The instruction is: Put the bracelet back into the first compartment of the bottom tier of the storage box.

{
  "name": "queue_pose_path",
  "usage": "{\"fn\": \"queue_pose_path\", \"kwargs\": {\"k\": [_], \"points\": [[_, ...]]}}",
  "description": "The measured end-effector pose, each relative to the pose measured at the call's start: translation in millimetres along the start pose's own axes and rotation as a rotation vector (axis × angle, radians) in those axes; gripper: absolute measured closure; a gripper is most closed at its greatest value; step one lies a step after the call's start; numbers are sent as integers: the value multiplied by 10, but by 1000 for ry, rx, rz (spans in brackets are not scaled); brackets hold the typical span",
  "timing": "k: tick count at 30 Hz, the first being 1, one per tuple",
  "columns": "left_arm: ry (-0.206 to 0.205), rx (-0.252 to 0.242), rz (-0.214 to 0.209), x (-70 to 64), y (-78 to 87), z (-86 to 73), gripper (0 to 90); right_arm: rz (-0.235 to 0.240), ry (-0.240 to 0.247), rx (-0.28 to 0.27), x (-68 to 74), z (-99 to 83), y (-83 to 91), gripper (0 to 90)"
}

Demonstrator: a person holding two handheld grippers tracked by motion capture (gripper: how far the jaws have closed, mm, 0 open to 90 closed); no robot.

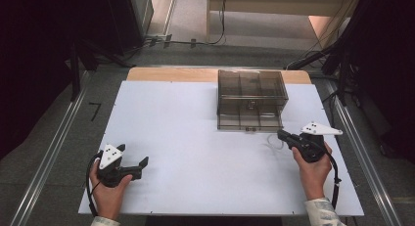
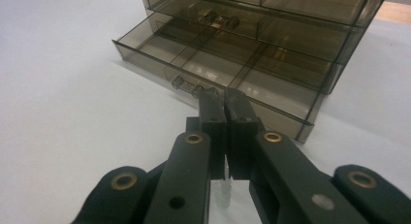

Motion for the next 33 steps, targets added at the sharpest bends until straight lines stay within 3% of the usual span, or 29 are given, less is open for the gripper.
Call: {"fn": "queue_pose_path", "kwargs": {"k": [33], "points": [[-6, -2, -1, -5, 1, 0, 48, 38, 36, -12, 169, 289, -224, 856]]}}
Point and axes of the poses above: each handheld gripper's, and its own axes: y roughly backward along the jaws, z roughly out of its top, x roughly to its left, the point moved 4 cm from there along -y, roughly forward along the jaws, and after that the axes turned 8 degrees about x, right-handed, at the moved point
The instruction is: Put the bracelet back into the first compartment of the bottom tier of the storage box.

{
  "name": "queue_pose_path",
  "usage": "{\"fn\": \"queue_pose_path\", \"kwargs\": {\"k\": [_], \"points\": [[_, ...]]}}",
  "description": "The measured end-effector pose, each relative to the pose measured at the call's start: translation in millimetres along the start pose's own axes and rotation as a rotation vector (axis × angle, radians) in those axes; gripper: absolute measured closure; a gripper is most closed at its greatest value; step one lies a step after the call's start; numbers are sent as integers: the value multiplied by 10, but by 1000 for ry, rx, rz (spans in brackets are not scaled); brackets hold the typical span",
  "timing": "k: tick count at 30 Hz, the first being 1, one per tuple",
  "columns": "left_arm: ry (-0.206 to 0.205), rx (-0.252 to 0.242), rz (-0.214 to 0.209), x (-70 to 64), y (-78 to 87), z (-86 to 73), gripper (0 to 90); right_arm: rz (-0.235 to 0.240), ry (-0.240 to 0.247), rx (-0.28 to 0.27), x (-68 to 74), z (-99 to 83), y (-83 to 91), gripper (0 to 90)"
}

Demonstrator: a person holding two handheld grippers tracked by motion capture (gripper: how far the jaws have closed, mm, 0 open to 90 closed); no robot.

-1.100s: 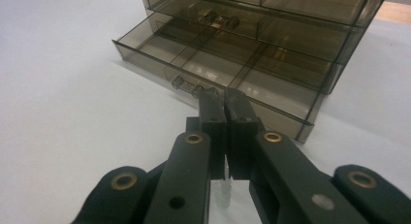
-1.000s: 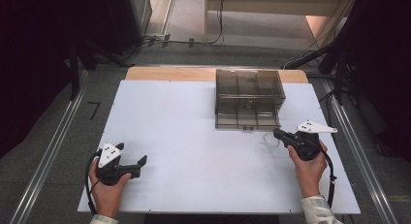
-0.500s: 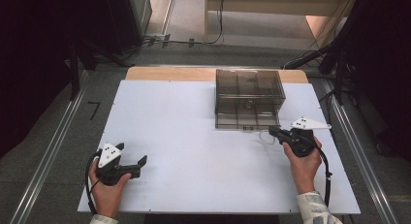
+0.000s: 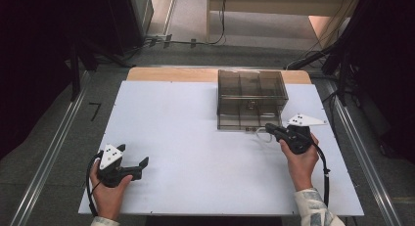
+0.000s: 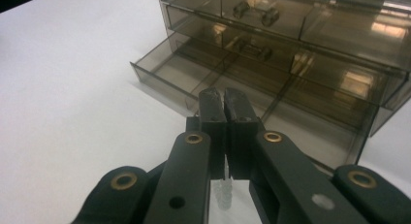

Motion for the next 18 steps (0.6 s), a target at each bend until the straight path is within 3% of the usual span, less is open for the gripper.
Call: {"fn": "queue_pose_path", "kwargs": {"k": [18], "points": [[-6, 0, -2, -5, 1, -1, 48, 14, 11, -18, 54, 158, -128, 856]]}}
Point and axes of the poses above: each handheld gripper's, and its own axes: y roughly backward along the jaws, z roughly out of its top, x roughly to its left, the point moved 4 cm from there along -y, roughly forward along the jaws, and after that the axes turned 8 degrees about x, right-handed, at the moved point
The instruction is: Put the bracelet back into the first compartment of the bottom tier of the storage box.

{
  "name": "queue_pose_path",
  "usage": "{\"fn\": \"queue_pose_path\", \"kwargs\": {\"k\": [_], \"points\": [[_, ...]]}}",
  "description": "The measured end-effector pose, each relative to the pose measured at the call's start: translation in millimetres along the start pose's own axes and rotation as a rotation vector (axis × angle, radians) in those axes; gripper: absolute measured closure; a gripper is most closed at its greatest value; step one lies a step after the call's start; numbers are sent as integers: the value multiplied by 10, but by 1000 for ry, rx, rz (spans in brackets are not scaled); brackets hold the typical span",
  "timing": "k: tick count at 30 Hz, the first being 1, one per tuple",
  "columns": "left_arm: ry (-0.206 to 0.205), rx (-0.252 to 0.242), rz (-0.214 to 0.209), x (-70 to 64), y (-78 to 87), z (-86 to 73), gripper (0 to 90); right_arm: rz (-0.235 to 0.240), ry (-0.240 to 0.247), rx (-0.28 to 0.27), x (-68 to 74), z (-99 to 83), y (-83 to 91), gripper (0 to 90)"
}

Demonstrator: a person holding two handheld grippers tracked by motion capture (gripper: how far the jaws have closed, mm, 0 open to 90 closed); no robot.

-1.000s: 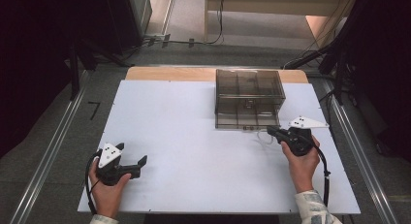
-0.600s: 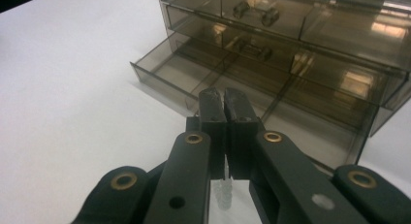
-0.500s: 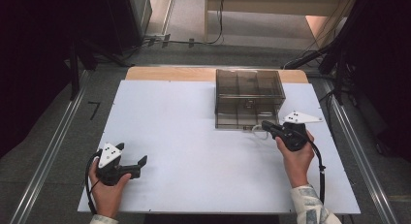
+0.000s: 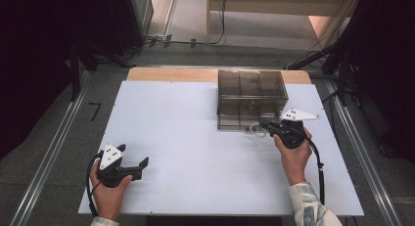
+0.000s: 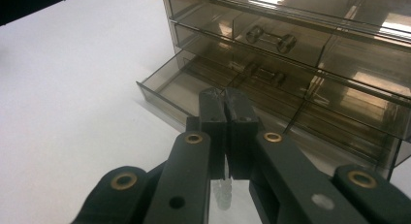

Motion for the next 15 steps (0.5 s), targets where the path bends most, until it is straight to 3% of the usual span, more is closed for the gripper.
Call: {"fn": "queue_pose_path", "kwargs": {"k": [15], "points": [[2, -1, 0, 1, 0, 0, 48, 13, 15, -10, 35, 148, -92, 856]]}}
Point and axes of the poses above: each handheld gripper's, and its own axes: y roughly backward along the jaws, z roughly out of its top, x roughly to its left, the point moved 4 cm from there along -y, roughly forward along the jaws, and after that the axes turned 8 degrees about x, right-handed, at the moved point
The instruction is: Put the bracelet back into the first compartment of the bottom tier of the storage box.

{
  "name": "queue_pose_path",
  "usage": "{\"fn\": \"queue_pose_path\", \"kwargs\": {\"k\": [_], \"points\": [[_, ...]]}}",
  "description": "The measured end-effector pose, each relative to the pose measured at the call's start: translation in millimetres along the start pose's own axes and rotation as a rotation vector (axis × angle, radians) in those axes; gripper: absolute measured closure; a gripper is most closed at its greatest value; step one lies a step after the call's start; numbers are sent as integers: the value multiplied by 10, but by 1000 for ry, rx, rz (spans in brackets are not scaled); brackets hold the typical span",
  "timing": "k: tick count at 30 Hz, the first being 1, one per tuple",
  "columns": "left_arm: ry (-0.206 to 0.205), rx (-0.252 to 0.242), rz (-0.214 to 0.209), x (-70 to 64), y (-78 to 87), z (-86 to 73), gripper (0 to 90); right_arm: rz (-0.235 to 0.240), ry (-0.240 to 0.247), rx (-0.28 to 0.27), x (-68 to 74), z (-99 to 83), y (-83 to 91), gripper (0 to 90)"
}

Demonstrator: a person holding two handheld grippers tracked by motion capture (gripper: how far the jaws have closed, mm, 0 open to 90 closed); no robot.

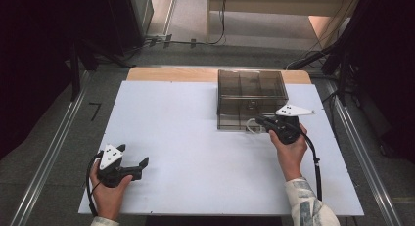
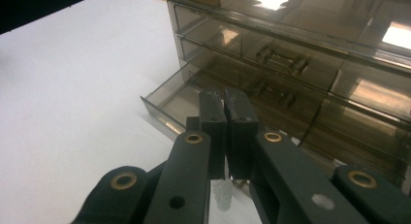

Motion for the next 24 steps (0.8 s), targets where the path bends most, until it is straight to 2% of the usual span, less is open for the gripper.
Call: {"fn": "queue_pose_path", "kwargs": {"k": [12, 24], "points": [[-2, -1, -1, -2, 1, 0, 48, -4, 4, -11, 13, 103, -79, 856], [-4, -2, -6, -5, 1, 0, 48, 0, 1, -20, 55, 208, -247, 856]]}}
Point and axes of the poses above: each handheld gripper's, and its own axes: y roughly backward along the jaws, z roughly out of its top, x roughly to its left, the point moved 4 cm from there along -y, roughly forward along the jaws, and after that the axes turned 8 degrees about x, right-handed, at the moved point
